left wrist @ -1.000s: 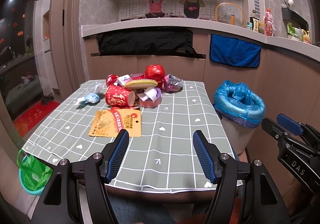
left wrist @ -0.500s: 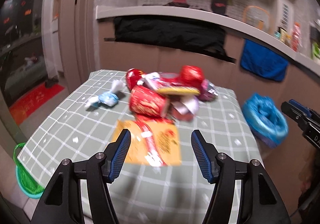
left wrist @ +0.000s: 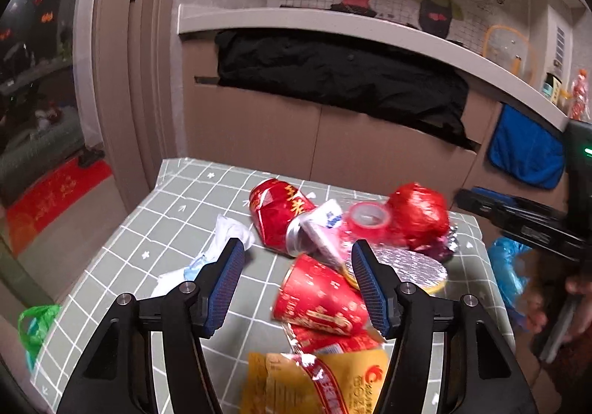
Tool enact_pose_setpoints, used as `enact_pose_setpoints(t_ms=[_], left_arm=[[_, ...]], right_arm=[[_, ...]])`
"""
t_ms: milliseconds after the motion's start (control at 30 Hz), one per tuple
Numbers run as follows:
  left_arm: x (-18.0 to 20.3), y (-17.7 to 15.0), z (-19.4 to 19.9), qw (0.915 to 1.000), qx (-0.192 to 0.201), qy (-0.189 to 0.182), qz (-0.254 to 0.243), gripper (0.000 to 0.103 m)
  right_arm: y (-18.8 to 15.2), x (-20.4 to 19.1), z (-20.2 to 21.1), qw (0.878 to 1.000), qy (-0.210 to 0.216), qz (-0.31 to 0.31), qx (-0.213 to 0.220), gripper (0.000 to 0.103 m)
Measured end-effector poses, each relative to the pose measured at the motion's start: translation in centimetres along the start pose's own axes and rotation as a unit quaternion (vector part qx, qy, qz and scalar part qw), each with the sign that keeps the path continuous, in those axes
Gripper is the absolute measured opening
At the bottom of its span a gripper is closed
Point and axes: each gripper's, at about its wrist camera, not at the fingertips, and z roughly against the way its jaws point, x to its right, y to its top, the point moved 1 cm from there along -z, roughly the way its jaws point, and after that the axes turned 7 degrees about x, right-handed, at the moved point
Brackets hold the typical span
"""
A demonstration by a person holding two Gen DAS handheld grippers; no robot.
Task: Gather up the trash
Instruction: 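Reach the right tool to the red plastic bag and close on it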
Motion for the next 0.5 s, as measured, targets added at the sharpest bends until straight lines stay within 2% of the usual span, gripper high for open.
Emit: enact_pose_setpoints(t_ms=[67,133,200,267,333,400,433,500], left_arm=[[-1.0,-0.3,-1.0,0.9999,-0.007,-0.001,0.016,0.061],[-2.0,-1.0,-1.6,0.9995,-0.017,0.003,0.027,0.060],[-2.9,-1.5,-2.0,0.9989,-0.024,0.001,0.040,0.060],[-4.0,-2.1,-2.1,0.9978,-0.027,-0.002,0.061,0.060],[-4.5,-2.7,-2.1,0.9968,-0.025,-0.004,0.076,0.060],[-4.7,-3.3,-2.2,0.9967,-0.027,0.002,0.076,0.060],[-4.6,-3.4,-2.2,0.9968,-0.030,0.000,0.075,0.060],[-4.3,-3.6,-2.2,0.9965,-0.034,-0.010,0.076,0.060]], right_arm=[[0.4,-0.2,-2.6,1.000,0.004,0.006,-0.012,0.043],[0.7,-0.2,-5.2,1.000,-0.009,0.021,-0.022,0.043],[0.3,-0.2,-7.5,0.998,-0.026,0.034,-0.045,0.044],[-0.7,0.2,-9.0,0.996,-0.024,0.030,-0.075,0.046],[-1.2,0.1,-8.4,0.997,-0.028,0.028,-0.062,0.045],[-1.2,-0.1,-7.3,0.998,-0.023,0.026,-0.055,0.040],[-1.1,-0.1,-6.5,0.998,-0.015,0.021,-0.055,0.033],[-0.7,0.0,-4.5,0.999,0.010,0.004,-0.049,0.027]])
